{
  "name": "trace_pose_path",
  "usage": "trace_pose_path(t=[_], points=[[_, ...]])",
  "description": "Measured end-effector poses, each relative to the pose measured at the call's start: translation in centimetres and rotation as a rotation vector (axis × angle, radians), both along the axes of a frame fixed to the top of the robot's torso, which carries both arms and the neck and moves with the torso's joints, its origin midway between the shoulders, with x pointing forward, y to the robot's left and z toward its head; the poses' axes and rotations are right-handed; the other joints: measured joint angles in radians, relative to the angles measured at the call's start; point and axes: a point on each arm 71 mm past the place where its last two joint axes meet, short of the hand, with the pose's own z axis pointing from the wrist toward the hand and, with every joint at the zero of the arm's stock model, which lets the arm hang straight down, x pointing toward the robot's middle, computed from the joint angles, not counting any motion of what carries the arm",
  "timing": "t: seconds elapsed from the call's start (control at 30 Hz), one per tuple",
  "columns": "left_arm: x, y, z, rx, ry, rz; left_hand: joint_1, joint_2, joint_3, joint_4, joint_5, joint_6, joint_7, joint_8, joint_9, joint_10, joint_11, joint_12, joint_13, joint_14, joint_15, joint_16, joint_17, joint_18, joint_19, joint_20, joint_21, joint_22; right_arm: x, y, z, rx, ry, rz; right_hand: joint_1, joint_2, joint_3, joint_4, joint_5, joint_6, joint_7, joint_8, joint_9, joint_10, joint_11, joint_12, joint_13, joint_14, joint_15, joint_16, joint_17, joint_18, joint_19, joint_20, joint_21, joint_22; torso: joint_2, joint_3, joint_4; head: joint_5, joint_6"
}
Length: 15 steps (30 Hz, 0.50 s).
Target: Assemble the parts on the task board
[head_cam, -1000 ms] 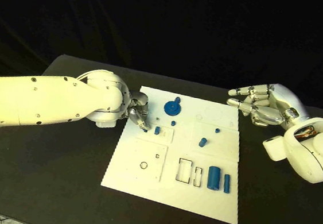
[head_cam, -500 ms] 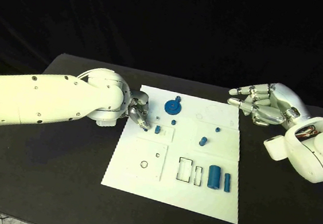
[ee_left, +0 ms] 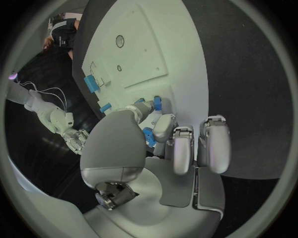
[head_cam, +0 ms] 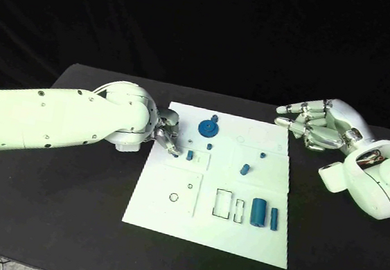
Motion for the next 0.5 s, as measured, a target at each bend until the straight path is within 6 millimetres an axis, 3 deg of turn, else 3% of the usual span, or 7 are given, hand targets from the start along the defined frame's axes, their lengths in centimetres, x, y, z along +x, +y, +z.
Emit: trace_pose_path(t=[0.5], points=[[0.17,-0.09,-0.12,0.000,0.013,0.015,-0.088,-0.011,0.074,-0.066,0.000,0.018,-0.011,0.016,-0.001,0.008,-0.007,0.006,0.002,0.000,-0.008,0.000,0.000,0.000,-0.004,-0.003,0.000,0.000,0.00,-0.01,-0.01,-0.001,0.001,0.000,0.000,0.000,0.000,0.000,0.000,0.000,0.000,0.000,0.000,0.000,0.000,0.000,0.000,0.000,0.000,0.000,0.000,0.000,0.000,0.000,0.000,0.000,0.000,0.0008,0.0001,-0.002,-0.003]])
